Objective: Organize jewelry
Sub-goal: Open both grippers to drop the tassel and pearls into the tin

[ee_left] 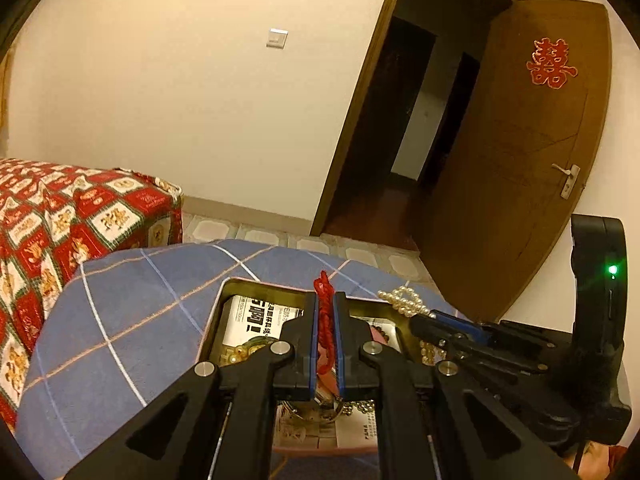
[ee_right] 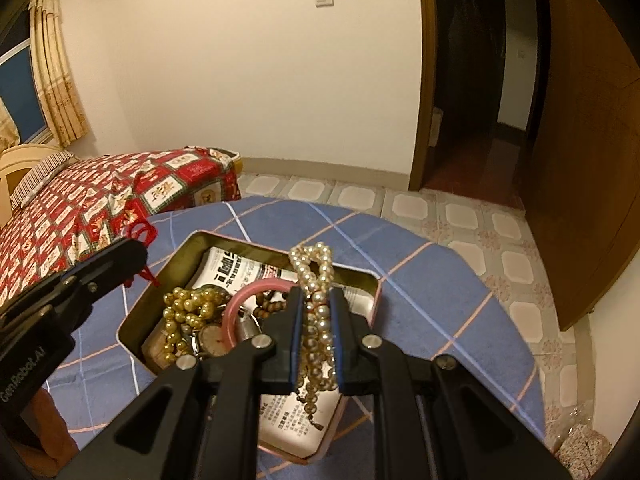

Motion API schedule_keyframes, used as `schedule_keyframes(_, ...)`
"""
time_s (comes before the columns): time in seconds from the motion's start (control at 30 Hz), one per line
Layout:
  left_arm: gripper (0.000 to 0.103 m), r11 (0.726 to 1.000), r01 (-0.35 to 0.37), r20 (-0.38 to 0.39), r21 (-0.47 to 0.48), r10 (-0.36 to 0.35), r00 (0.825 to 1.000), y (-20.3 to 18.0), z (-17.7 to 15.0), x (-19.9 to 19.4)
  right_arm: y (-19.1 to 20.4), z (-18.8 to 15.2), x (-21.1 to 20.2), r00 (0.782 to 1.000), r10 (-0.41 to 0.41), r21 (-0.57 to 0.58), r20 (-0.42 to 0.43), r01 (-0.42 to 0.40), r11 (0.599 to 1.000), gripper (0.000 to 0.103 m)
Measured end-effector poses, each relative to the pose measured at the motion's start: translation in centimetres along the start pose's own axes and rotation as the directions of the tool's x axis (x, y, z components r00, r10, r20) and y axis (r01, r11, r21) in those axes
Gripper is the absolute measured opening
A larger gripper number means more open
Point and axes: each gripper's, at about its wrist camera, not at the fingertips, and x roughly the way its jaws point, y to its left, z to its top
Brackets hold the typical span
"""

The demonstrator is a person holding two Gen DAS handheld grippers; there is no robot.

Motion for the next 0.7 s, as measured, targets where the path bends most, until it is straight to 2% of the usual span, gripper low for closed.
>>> schedule_keyframes(0.27,0.006,0.998,-0.052,-0.083,0.021,0.053,0.995,0.6,-1.4,3.3,-0.2,-0.8,3.4,0.995,0.033,0.033,-0.093,-0.03,0.999,0.016)
schedule_keyframes(0.4,0.006,0.994,-0.101,-0.119,0.037,0.105,0.987,0.8,-2.1,4.3,-0.1,-1.3,4.0,0.995,0.024,0.013,-0.101,-0.023,1.0,0.017)
schedule_keyframes(0.43,0.007,0.992,-0.115,-0.133,0.041,0.12,0.984,0.9,-2.3,4.5,-0.1,-1.3,4.0,0.995,0.026,0.009,-0.097,-0.025,1.0,0.02)
schedule_keyframes(0.5,0.014,0.991,-0.128,-0.145,0.041,0.132,0.981,0.8,-2.5,4.5,-0.2,-1.4,3.8,0.995,0.036,0.014,-0.09,-0.035,0.999,0.033)
schedule_keyframes(0.53,0.021,0.99,-0.139,-0.153,0.04,0.143,0.978,0.9,-2.5,4.4,-0.3,-1.4,3.6,0.995,0.047,0.019,-0.087,-0.045,0.999,0.054)
schedule_keyframes(0.57,0.03,0.988,-0.146,-0.157,0.039,0.151,0.976,1.1,-2.5,4.5,-0.3,-1.5,3.2,0.995,0.073,0.021,-0.073,-0.072,0.997,0.062)
schedule_keyframes(0.6,0.035,0.988,-0.154,-0.161,0.033,0.157,0.974,1.3,-2.4,4.3,-0.1,-1.4,3.0,0.996,0.064,0.017,-0.064,-0.063,0.998,0.063)
schedule_keyframes(0.67,0.056,0.985,-0.174,-0.169,0.008,0.173,0.97,2.0,-2.3,4.1,0.0,-1.4,2.1,0.998,0.034,0.001,-0.047,-0.034,0.999,0.064)
schedule_keyframes(0.7,0.06,0.982,-0.188,-0.167,-0.01,0.184,0.969,2.2,-2.3,3.6,0.0,-1.4,1.9,0.998,0.036,0.005,-0.045,-0.035,0.999,0.064)
